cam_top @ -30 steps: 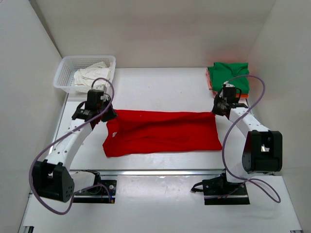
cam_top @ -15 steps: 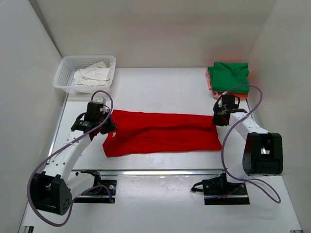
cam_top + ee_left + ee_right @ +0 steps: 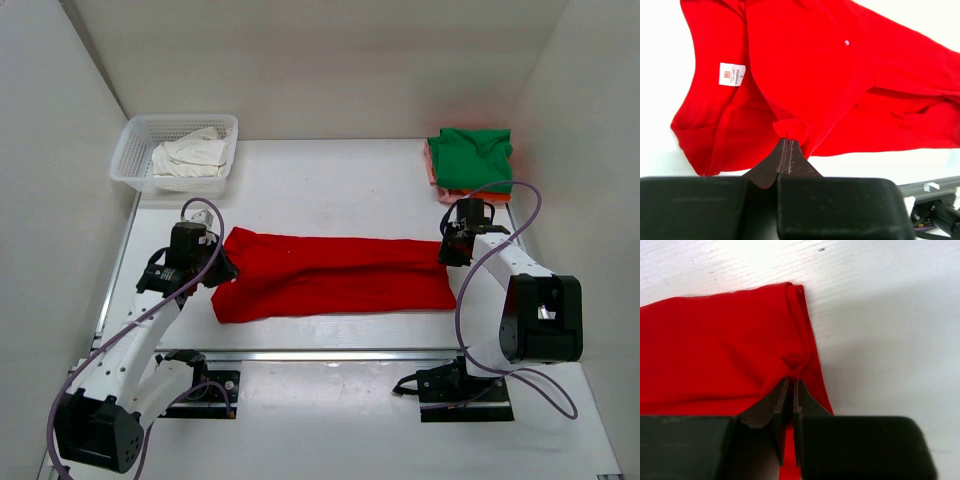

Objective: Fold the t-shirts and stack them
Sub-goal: Fold the other side of the tshirt into a rectangle

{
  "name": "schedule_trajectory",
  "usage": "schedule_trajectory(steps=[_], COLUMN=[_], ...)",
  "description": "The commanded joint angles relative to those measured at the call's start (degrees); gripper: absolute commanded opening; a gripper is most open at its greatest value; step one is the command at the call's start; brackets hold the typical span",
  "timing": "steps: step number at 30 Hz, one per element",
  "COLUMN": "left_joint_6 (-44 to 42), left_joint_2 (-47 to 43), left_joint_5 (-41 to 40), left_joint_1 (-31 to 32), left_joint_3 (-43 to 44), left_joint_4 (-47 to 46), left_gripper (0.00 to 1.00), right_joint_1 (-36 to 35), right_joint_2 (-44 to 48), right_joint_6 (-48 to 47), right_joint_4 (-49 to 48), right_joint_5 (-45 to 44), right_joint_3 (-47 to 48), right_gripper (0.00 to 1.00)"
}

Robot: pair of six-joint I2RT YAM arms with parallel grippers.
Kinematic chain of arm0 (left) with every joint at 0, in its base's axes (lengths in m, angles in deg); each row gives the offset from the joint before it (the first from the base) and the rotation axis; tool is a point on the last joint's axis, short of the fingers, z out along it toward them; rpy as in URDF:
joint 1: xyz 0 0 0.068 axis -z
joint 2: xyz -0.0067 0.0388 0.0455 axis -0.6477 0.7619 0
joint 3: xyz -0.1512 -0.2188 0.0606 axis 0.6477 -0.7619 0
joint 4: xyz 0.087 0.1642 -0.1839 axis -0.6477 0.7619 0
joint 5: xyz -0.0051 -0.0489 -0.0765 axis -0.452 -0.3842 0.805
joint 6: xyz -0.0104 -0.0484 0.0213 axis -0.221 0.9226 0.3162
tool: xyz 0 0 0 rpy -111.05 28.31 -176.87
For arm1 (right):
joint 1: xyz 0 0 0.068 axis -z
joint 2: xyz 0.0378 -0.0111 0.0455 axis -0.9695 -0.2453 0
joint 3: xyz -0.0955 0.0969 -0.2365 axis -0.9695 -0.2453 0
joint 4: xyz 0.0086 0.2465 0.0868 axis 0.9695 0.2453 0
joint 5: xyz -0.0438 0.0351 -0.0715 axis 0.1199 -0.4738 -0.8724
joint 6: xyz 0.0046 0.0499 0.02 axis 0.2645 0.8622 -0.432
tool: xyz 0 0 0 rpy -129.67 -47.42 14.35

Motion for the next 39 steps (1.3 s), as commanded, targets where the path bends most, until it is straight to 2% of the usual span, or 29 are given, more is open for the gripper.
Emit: schedule_trajectory(steps=[1, 9, 21, 26, 31, 39], left_joint_6=[1.17, 2.39, 6.53, 5.13, 1.61, 0.38], left_joint_2=[-2.9, -2.63, -10.63, -10.02, -4.48, 2.01], left_joint_5=[1.78, 3.71, 6.6, 6.18, 3.54, -5.51], left_joint_1=[-0.21, 0.58, 5.67, 5.59, 3.22, 1.82], left_joint_3=[-0.23, 3.11, -3.39, -5.85, -1.47, 1.09], left_joint_4=[0.31, 4.43, 9.53, 5.24, 0.75, -10.15], left_gripper=[0.0, 0.0, 0.0, 0.0, 0.0, 0.0], right_joint_1=[0.5, 1.03, 1.03, 0.94, 0.85, 0.94], right_joint_2=[-0.43, -1.48, -2.36, -2.01, -2.02, -3.32], right_joint_6=[-0.36, -1.42, -2.21, -1.86, -2.65, -2.65], right_joint_4=[0.28, 0.81, 0.28, -0.34, 0.01, -0.69], right_joint_5=[-1.9, -1.64, -0.94, -0.5, -0.5, -0.32], right_joint_3=[1.65, 2.79, 2.35, 2.0, 2.7, 2.35], right_gripper=[0.0, 0.0, 0.0, 0.0, 0.0, 0.01])
